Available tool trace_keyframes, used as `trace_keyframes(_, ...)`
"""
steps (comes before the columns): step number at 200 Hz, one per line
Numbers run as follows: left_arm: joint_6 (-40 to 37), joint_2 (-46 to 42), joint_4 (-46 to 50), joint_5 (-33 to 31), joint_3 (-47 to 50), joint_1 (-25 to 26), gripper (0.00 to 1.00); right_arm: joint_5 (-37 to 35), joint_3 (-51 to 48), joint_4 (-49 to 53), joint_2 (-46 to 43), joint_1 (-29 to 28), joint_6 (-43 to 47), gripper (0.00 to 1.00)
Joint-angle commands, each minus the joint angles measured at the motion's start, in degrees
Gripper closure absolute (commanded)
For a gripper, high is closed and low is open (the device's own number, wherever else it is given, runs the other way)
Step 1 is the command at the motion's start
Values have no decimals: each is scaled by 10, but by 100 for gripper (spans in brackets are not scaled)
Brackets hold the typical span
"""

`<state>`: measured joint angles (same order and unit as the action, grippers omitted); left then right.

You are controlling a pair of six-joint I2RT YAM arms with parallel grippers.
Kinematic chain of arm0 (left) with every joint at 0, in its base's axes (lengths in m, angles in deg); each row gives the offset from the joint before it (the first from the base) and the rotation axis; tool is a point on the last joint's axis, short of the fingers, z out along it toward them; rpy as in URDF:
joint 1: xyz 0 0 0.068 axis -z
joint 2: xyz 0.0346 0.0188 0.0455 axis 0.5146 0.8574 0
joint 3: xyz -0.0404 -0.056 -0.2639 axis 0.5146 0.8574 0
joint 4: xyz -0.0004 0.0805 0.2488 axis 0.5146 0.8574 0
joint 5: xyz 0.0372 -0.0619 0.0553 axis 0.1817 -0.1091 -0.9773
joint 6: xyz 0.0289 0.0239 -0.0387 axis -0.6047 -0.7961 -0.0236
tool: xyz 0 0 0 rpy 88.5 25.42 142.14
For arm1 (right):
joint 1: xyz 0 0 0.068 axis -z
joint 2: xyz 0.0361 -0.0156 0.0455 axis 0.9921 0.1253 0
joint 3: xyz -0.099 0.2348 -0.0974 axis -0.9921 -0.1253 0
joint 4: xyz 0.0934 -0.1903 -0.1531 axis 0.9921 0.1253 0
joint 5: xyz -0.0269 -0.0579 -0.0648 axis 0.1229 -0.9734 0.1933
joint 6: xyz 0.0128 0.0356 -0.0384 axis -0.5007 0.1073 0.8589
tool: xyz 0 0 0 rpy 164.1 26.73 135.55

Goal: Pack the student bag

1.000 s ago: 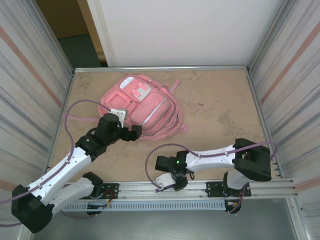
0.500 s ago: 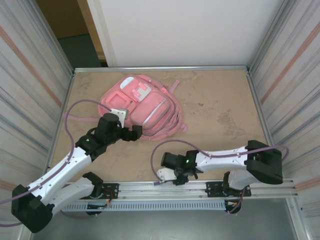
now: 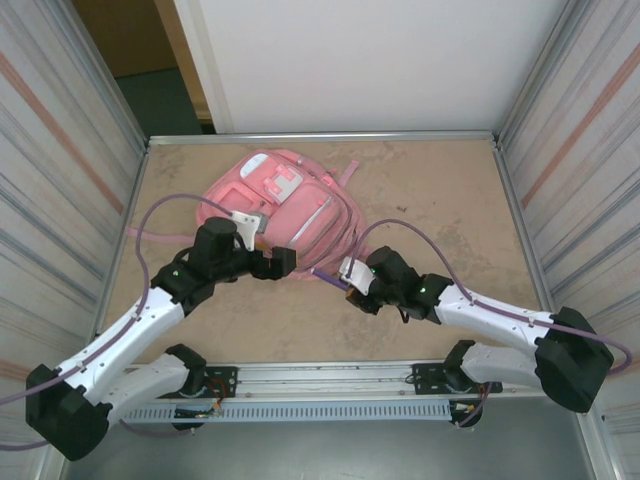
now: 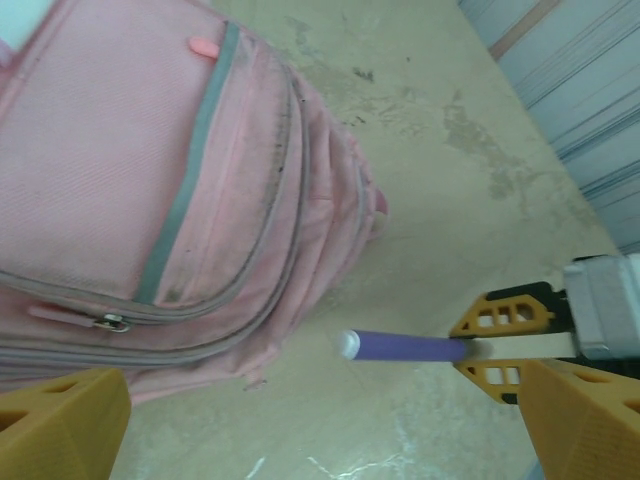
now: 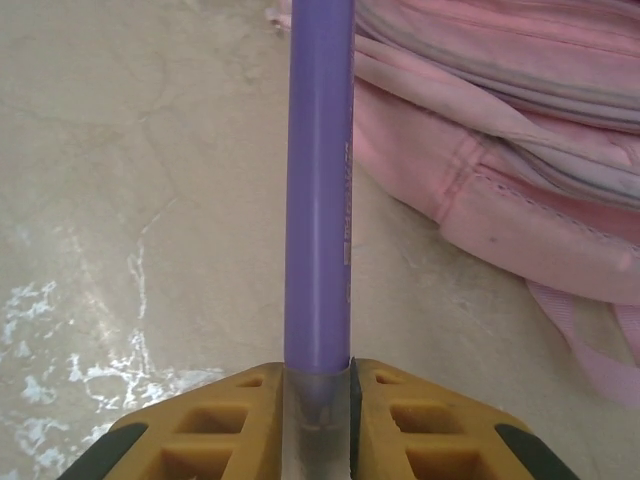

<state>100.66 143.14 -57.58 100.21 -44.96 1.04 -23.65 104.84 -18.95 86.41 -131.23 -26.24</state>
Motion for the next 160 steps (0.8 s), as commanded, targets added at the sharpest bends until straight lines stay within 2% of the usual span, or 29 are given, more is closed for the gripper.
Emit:
trace_keyframes(1,73,25,-63,76,11,-16,2,13,-14,-58,-17,11,-45,79)
trace_keyframes(40,169,99,-153,145,-2,-16,5,6,-32,-139,-19,19,-101,79)
trace_keyframes(55,166,131,-126,149,-29,-12,12,-2,-44,-180,-17,19,-125,79)
trace_keyframes(72,137,159,-77,135,-71,0,12,-4,-47,-206,-6,19,-138,79)
trace_keyframes(112,157,214,-114,141,-81,15,15,-6,-51,-263,11,16,-162,80)
trace_keyframes(140,212,240,-140,132,-82,15,25,-17,-38,-275,26,5,-170,80)
trace_keyframes(160,233,239,-200,136,-63,17,40,-12,-31,-301,54,-2,-176,80)
